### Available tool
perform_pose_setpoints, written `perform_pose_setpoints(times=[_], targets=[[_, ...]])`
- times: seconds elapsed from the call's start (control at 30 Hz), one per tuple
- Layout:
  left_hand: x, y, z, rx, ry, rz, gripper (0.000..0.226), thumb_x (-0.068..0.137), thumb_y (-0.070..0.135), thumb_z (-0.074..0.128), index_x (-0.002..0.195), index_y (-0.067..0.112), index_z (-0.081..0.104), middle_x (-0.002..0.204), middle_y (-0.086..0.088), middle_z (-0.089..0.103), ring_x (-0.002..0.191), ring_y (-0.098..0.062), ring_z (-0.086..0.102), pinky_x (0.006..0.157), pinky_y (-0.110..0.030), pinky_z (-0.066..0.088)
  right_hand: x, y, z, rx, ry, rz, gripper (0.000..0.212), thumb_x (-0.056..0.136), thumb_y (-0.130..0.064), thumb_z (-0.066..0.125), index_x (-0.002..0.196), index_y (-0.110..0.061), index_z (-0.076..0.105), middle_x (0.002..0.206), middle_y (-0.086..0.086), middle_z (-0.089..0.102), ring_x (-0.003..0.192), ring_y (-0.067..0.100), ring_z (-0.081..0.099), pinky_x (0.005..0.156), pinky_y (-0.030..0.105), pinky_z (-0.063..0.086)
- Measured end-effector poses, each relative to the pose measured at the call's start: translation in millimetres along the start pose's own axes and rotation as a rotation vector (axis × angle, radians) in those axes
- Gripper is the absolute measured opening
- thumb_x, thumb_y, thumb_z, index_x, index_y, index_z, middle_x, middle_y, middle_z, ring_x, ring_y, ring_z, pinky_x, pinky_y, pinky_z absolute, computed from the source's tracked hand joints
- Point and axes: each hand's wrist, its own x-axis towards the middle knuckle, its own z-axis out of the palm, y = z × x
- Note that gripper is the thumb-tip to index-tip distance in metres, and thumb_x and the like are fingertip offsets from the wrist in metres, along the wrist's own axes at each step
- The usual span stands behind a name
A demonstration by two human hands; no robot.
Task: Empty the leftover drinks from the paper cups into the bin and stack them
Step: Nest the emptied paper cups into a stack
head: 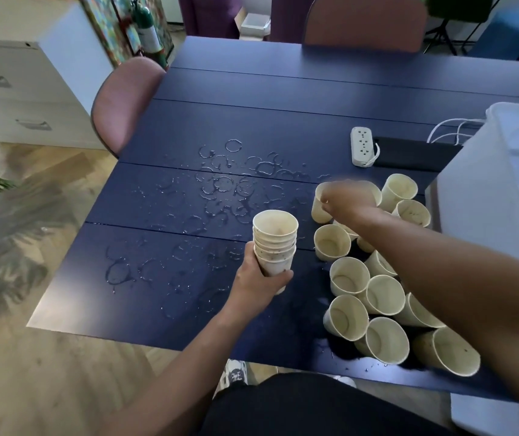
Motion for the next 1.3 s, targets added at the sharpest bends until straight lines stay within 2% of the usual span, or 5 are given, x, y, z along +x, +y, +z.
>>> perform_pose_setpoints(times=[0.37, 0.57, 0.8, 1.07, 1.3], targets=[[5.8, 5.9, 4.9, -0.011, -0.028, -0.011, 0.056, 0.079, 0.022, 0.083, 0.118, 0.03, 0.044, 0.106, 0.019, 0.061, 0.097, 0.002, 0.057, 0.076, -0.019, 0.046, -40.9, -24.0, -118.8, 0.452, 0.39, -0.368, 0.015, 0.088, -0.032, 0.073, 0.1, -0.024, 0.08, 0.079, -0.009, 0.066, 0.066, 0.009, 0.049, 0.067, 0.032, 0.049], [11.8, 6.7, 17.2, -0.013, -0.054, -0.012, 0.057, 0.077, 0.025, 0.085, 0.118, 0.032, 0.045, 0.108, 0.013, 0.063, 0.102, -0.008, 0.061, 0.084, -0.028, 0.051, -79.0, -35.3, -153.3, 0.497, 0.201, -0.509, 0.019, 0.088, -0.032, 0.074, 0.105, -0.025, 0.079, 0.086, -0.01, 0.067, 0.07, 0.014, 0.056, 0.063, 0.02, 0.044], [10.0, 8.8, 29.0, -0.013, -0.053, -0.026, 0.055, 0.079, 0.022, 0.083, 0.118, 0.026, 0.045, 0.102, 0.01, 0.063, 0.091, -0.006, 0.06, 0.071, -0.017, 0.048, -83.9, -27.1, -135.1, 0.58, 0.092, -0.497, 0.018, 0.091, -0.031, 0.071, 0.104, -0.022, 0.079, 0.088, -0.009, 0.071, 0.078, 0.009, 0.058, 0.066, 0.008, 0.038], [12.8, 10.8, 28.0, 0.002, -0.03, -0.002, 0.059, 0.077, 0.025, 0.085, 0.12, 0.028, 0.045, 0.105, 0.014, 0.063, 0.098, -0.009, 0.06, 0.086, -0.03, 0.05, -82.4, -23.9, -131.7, 0.594, 0.083, -0.469, 0.018, 0.091, -0.03, 0.071, 0.106, -0.022, 0.079, 0.091, -0.008, 0.071, 0.081, 0.013, 0.063, 0.074, 0.023, 0.049], [10.8, 15.8, 24.9, -0.025, -0.017, 0.01, 0.056, 0.078, 0.018, 0.084, 0.12, 0.024, 0.047, 0.101, 0.006, 0.066, 0.086, -0.005, 0.062, 0.065, -0.01, 0.048, -88.8, -43.2, -104.5, 0.352, -0.105, -0.601, 0.015, 0.093, -0.033, 0.067, 0.103, -0.033, 0.078, 0.079, -0.014, 0.062, 0.073, 0.011, 0.049, 0.069, 0.025, 0.035]])
